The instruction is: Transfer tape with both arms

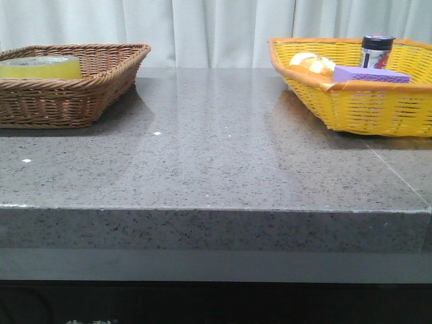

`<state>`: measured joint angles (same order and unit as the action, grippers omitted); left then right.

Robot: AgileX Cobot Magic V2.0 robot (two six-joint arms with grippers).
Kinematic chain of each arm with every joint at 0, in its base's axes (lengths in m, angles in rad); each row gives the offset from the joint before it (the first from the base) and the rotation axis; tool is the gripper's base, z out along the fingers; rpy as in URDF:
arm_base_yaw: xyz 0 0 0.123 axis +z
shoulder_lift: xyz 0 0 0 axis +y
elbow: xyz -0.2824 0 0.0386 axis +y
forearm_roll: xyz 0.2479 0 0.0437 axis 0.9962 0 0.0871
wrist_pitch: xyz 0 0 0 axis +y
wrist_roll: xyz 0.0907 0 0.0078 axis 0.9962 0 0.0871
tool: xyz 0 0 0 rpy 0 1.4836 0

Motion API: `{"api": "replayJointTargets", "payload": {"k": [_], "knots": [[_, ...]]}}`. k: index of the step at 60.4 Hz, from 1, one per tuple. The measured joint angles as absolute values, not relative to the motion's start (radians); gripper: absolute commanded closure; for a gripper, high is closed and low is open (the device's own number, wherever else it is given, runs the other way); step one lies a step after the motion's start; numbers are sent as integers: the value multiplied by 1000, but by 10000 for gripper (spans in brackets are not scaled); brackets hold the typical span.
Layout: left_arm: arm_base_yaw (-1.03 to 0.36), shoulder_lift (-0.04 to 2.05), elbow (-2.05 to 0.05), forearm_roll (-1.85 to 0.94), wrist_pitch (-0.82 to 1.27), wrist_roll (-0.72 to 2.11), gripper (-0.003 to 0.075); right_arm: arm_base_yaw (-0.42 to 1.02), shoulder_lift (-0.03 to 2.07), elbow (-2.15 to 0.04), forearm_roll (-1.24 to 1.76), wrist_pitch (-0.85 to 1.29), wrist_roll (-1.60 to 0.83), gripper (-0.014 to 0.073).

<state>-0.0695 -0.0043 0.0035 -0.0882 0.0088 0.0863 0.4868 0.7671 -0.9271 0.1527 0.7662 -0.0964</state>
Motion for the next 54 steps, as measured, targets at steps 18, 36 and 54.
{"api": "replayJointTargets", "payload": {"k": [18, 36, 54], "knots": [[-70, -4, 4, -88, 9, 86, 741, 487, 767, -927, 153, 766, -96, 661], [-70, -4, 4, -88, 7, 86, 741, 393, 674, -841, 153, 699, -96, 661], [-70, -4, 4, -88, 7, 86, 741, 106, 358, -510, 134, 445, -96, 661]]}}
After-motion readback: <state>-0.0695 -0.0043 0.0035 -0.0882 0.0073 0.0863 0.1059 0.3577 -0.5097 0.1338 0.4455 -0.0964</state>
